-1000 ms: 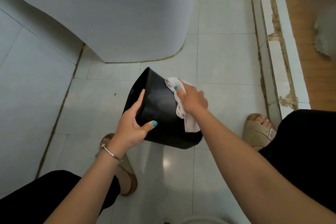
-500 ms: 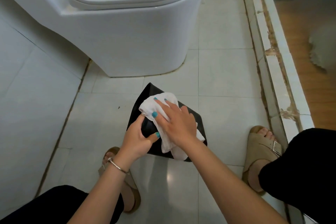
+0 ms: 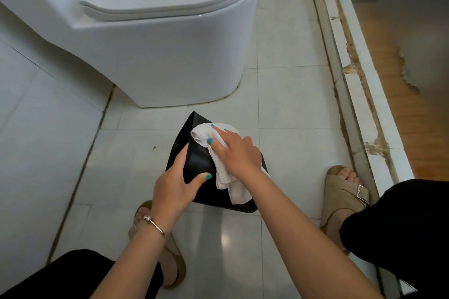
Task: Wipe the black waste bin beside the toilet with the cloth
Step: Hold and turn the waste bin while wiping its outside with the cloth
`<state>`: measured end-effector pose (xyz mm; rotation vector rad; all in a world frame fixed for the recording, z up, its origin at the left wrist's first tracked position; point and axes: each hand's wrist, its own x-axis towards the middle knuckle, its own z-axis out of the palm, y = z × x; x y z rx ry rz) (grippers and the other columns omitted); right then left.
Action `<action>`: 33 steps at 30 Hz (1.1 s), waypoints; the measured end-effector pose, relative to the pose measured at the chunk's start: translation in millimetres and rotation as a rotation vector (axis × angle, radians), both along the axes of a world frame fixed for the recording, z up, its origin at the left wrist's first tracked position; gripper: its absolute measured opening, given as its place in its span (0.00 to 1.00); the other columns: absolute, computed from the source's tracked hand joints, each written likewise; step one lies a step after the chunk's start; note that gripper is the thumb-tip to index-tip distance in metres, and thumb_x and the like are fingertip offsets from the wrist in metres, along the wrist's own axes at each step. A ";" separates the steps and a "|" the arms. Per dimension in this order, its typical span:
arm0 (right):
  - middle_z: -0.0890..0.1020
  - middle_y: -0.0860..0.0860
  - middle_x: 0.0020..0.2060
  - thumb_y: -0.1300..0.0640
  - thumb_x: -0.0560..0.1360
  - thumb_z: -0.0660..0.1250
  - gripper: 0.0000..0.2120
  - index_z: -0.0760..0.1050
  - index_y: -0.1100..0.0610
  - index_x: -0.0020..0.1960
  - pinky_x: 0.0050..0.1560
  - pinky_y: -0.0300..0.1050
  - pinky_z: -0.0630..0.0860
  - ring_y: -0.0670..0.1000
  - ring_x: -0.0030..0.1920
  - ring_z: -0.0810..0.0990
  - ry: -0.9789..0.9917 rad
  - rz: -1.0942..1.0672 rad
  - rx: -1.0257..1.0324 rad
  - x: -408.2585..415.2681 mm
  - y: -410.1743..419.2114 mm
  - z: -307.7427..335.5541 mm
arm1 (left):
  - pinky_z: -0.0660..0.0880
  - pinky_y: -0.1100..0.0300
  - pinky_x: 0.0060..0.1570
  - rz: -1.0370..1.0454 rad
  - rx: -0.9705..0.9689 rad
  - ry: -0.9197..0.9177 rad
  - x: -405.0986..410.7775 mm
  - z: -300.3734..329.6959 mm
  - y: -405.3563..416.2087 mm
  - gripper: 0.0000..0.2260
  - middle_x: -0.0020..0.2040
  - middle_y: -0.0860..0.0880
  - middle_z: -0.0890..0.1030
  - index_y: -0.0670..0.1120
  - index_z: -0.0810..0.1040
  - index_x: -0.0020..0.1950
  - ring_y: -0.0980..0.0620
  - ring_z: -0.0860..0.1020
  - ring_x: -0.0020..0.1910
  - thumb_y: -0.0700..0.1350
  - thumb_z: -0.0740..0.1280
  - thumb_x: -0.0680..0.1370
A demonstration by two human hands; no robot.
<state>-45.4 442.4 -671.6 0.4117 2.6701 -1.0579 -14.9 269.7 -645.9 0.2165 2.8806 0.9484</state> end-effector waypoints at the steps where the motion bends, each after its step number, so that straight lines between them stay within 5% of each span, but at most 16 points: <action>1: 0.68 0.37 0.71 0.30 0.75 0.48 0.24 0.56 0.27 0.70 0.51 0.51 0.65 0.56 0.62 0.69 -0.001 0.000 -0.001 0.1 0.8 -0.7 | 0.75 0.56 0.51 -0.044 0.010 -0.036 0.0 0.5 -1.8 0.41 0.62 0.53 0.77 0.58 0.56 0.75 0.48 0.78 0.56 0.54 0.75 0.68; 6: 0.70 0.38 0.70 0.32 0.76 0.49 0.23 0.57 0.28 0.71 0.52 0.51 0.67 0.56 0.61 0.69 0.002 -0.009 0.020 3.9 4.4 -1.7 | 0.75 0.57 0.43 -0.172 -0.013 -0.063 1.8 3.1 -1.8 0.45 0.54 0.51 0.81 0.58 0.50 0.76 0.50 0.79 0.39 0.47 0.76 0.69; 10: 0.65 0.39 0.73 0.33 0.77 0.47 0.23 0.53 0.28 0.72 0.56 0.52 0.66 0.56 0.61 0.69 0.074 0.037 0.099 14.1 -4.2 4.6 | 0.71 0.58 0.39 -0.132 -0.026 -0.033 3.1 -1.8 4.0 0.41 0.45 0.52 0.80 0.54 0.55 0.75 0.47 0.79 0.41 0.44 0.75 0.68; 14: 0.66 0.38 0.72 0.32 0.76 0.47 0.23 0.52 0.27 0.71 0.46 0.49 0.63 0.54 0.52 0.70 0.279 0.006 0.143 32.2 -32.6 14.6 | 0.66 0.63 0.29 -0.094 -0.019 -0.006 -1.5 -5.0 7.1 0.20 0.34 0.60 0.73 0.54 0.64 0.52 0.45 0.78 0.38 0.39 0.68 0.68; 16: 0.66 0.38 0.72 0.32 0.76 0.47 0.23 0.52 0.27 0.71 0.45 0.48 0.63 0.52 0.50 0.69 0.301 -0.005 0.142 37.9 -35.3 14.6 | 0.65 0.67 0.30 -0.099 0.012 -0.007 -0.8 -8.0 5.9 0.20 0.34 0.62 0.72 0.58 0.63 0.49 0.47 0.78 0.37 0.39 0.67 0.68; 20: 0.65 0.35 0.71 0.31 0.76 0.45 0.23 0.51 0.26 0.70 0.46 0.48 0.67 0.50 0.48 0.64 0.234 0.017 0.107 37.7 -18.4 4.6 | 0.69 0.64 0.37 -0.117 0.030 -0.027 -1.5 -9.0 1.5 0.27 0.44 0.59 0.79 0.58 0.66 0.59 0.48 0.79 0.45 0.41 0.73 0.66; 23: 0.63 0.34 0.72 0.34 0.77 0.48 0.22 0.54 0.27 0.70 0.51 0.51 0.67 0.54 0.57 0.68 0.077 -0.021 0.057 36.0 4.4 -14.2 | 0.68 0.68 0.49 -0.137 0.017 0.027 0.0 -10.5 -2.8 0.42 0.59 0.54 0.79 0.54 0.61 0.74 0.53 0.76 0.53 0.42 0.78 0.65; 26: 0.62 0.35 0.73 0.37 0.78 0.49 0.21 0.55 0.28 0.71 0.51 0.48 0.66 0.54 0.62 0.67 -0.045 -0.095 0.042 40.9 26.8 -36.5 | 0.65 0.78 0.45 -0.184 0.011 0.046 2.9 -11.6 -6.1 0.44 0.55 0.52 0.81 0.54 0.59 0.75 0.53 0.77 0.48 0.42 0.78 0.65; 29: 0.62 0.35 0.73 0.38 0.79 0.49 0.21 0.54 0.28 0.71 0.51 0.47 0.65 0.55 0.62 0.68 -0.118 -0.177 0.024 50.3 40.3 -53.5 | 0.70 0.68 0.45 -0.197 -0.032 0.043 3.9 -11.3 -9.7 0.45 0.51 0.48 0.83 0.54 0.58 0.76 0.48 0.80 0.42 0.43 0.79 0.65; 33: 0.64 0.37 0.73 0.37 0.78 0.49 0.22 0.58 0.32 0.72 0.51 0.50 0.64 0.56 0.64 0.67 -0.219 -0.366 -0.059 62.4 53.0 -70.9 | 0.73 0.66 0.44 -0.275 -0.049 0.039 6.0 -8.8 -6.7 0.47 0.51 0.50 0.83 0.59 0.53 0.76 0.49 0.81 0.40 0.44 0.78 0.66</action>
